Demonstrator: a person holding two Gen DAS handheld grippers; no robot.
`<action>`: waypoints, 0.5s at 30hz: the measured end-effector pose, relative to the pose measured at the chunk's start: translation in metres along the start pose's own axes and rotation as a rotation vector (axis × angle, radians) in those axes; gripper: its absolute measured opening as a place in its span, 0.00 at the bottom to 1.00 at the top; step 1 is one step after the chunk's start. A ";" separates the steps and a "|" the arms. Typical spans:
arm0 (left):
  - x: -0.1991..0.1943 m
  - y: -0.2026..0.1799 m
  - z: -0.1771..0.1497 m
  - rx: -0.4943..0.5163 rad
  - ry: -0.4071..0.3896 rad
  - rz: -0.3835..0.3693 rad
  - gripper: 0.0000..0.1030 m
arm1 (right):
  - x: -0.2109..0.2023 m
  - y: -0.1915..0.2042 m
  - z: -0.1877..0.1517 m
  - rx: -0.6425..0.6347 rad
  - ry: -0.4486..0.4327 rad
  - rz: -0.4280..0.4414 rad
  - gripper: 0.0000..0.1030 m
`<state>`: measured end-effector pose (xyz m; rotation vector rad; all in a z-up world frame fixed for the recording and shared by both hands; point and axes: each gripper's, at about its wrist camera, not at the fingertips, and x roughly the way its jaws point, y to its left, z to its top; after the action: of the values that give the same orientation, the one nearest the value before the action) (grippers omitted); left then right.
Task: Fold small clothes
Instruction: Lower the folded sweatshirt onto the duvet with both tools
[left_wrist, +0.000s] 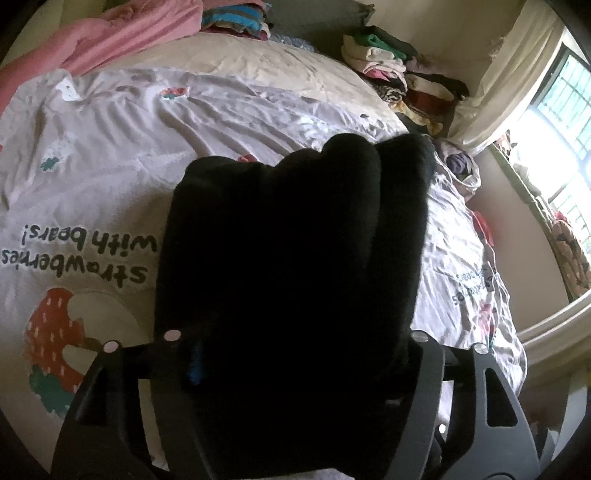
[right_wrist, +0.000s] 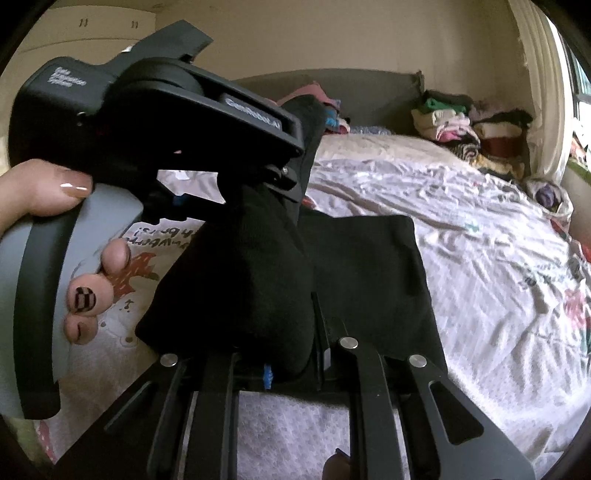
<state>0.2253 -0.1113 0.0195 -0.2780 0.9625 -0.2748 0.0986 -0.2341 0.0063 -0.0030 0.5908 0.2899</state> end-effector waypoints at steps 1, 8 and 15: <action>0.001 0.000 -0.001 0.000 0.003 -0.002 0.63 | 0.000 -0.001 -0.001 0.004 0.003 0.001 0.14; -0.006 -0.006 -0.004 0.017 -0.006 -0.049 0.78 | 0.013 -0.017 -0.006 0.097 0.085 0.019 0.19; -0.023 -0.004 -0.007 0.012 -0.035 -0.068 0.78 | 0.016 -0.035 -0.011 0.188 0.135 0.048 0.31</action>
<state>0.2071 -0.1078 0.0345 -0.3037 0.9176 -0.3373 0.1146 -0.2647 -0.0144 0.1743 0.7510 0.2815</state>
